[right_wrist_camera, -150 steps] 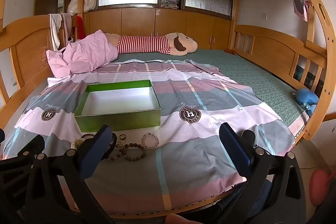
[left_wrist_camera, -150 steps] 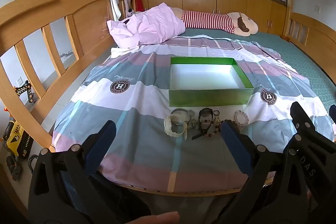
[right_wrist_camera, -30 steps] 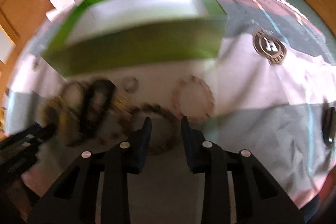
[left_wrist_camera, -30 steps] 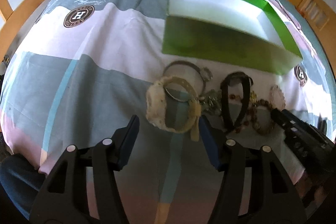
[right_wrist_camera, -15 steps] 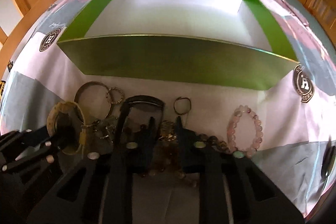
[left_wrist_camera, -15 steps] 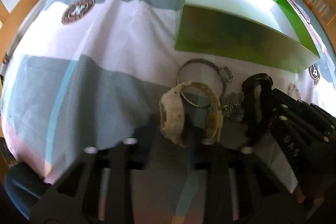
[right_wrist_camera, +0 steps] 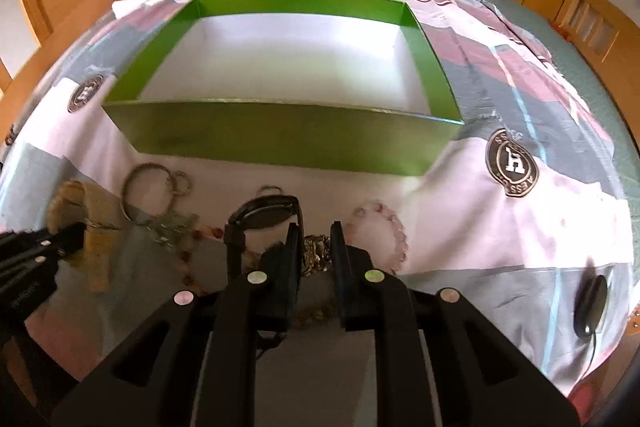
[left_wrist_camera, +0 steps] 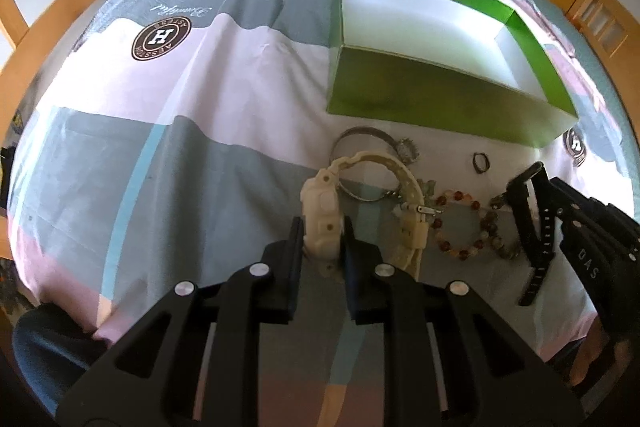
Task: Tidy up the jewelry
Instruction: 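Grasp the white watch with the left tool while the right tool grasps the black watch, then carry both watches into the green box and open both tools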
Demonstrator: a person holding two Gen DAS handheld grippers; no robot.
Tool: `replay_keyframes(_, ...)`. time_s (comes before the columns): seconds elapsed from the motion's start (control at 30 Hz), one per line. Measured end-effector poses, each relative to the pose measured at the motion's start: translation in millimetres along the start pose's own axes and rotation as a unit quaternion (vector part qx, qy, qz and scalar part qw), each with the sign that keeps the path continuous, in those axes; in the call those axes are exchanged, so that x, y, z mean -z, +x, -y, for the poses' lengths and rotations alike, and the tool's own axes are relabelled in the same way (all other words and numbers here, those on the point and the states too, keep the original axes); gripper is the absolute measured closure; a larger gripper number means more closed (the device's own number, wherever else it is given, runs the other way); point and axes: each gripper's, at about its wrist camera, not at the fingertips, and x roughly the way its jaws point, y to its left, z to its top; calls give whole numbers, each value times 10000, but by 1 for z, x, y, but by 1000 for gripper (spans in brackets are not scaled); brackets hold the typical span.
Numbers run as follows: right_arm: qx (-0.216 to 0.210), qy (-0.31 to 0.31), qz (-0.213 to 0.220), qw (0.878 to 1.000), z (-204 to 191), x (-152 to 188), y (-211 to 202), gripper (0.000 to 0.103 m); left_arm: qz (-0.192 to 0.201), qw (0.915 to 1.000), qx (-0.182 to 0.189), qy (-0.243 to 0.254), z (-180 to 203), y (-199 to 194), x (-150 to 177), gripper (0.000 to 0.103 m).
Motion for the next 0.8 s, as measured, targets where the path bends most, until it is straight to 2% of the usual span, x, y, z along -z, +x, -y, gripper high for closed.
replay_keyframes(0.07,-131,62,74,9999,4,0,-6,87,120,9999,70,55,4,-8,-2,85)
replay_keyframes(0.2,-202,194,554,9981,17,-20,-33,87,485,9984,59,287,19,-31,-12,85)
replay_keyframes(0.43,-298,555,1215,9906,45,-82,-60,87,1104,9920,301,532,52,-66,-73,85)
replay_keyframes(0.6,-223,869,959,9913,67,-122,-22,87,1153,9916,177,557,73,-49,-124,85)
replay_keyframes(0.8,18,873,567,9946,70,-128,36,87,666,9963,-31,534,83,11,-153,84)
